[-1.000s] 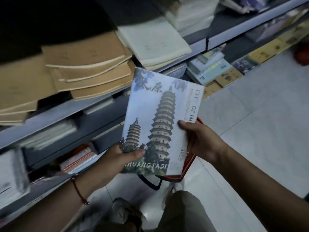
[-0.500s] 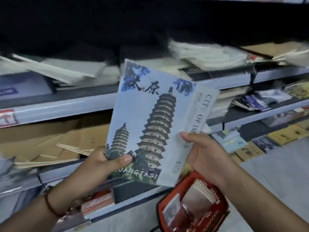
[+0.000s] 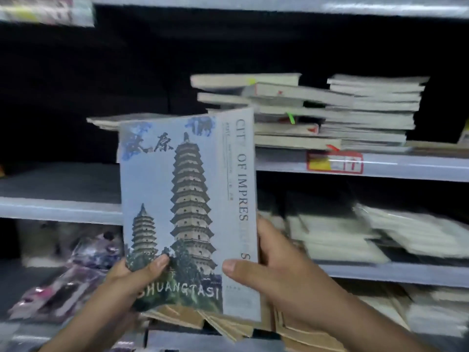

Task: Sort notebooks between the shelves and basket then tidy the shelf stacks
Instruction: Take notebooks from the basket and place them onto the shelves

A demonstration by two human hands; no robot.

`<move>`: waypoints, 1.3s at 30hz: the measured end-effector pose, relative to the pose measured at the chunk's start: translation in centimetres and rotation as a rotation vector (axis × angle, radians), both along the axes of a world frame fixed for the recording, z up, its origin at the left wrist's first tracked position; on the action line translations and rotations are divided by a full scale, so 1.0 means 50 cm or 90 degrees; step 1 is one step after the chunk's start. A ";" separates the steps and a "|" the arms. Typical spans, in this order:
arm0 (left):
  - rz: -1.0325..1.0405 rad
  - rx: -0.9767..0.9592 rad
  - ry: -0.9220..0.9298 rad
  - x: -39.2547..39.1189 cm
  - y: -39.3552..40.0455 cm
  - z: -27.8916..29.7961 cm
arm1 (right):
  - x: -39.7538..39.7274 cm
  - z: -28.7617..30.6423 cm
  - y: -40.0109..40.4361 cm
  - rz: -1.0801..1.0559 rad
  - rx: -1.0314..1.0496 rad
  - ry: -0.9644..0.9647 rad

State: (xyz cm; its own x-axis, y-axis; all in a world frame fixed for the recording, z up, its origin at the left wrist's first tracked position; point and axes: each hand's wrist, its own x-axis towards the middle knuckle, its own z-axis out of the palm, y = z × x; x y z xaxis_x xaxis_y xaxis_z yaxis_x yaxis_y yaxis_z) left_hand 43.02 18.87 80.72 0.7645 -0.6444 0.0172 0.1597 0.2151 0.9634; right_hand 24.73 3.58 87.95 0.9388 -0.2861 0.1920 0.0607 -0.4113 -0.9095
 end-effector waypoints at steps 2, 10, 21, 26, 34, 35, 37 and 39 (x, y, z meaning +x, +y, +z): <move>0.062 -0.042 0.000 0.034 0.041 0.028 | 0.039 0.027 0.035 0.057 -0.035 -0.006; 0.094 0.014 -0.108 0.281 0.166 0.185 | 0.210 0.162 0.116 0.045 -0.070 -0.127; 0.089 0.181 -0.186 0.403 0.076 0.466 | 0.377 0.365 0.091 -0.144 -0.131 0.081; 0.136 0.275 -0.325 0.453 0.017 0.498 | 0.446 0.414 0.066 -0.216 -0.209 0.210; 0.186 0.366 -0.519 0.459 -0.046 0.469 | 0.505 0.383 0.029 -0.267 -0.644 0.326; 0.191 0.376 -0.552 0.460 -0.049 0.468 | 0.508 0.378 0.026 -0.288 -0.671 0.339; 0.199 0.414 -0.620 0.466 -0.049 0.471 | 0.514 0.369 0.021 -0.304 -0.695 0.349; 0.201 0.476 -0.674 0.475 -0.048 0.469 | 0.502 0.364 0.024 -0.333 -0.694 0.307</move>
State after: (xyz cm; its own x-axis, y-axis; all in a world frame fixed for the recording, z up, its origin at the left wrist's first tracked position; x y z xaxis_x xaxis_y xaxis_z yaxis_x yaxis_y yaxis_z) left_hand 66.75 16.47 104.18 0.7188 -0.5586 0.4140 -0.6929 -0.5263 0.4929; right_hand 49.85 4.79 106.14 0.8028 -0.5490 0.2324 -0.5684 -0.8225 0.0202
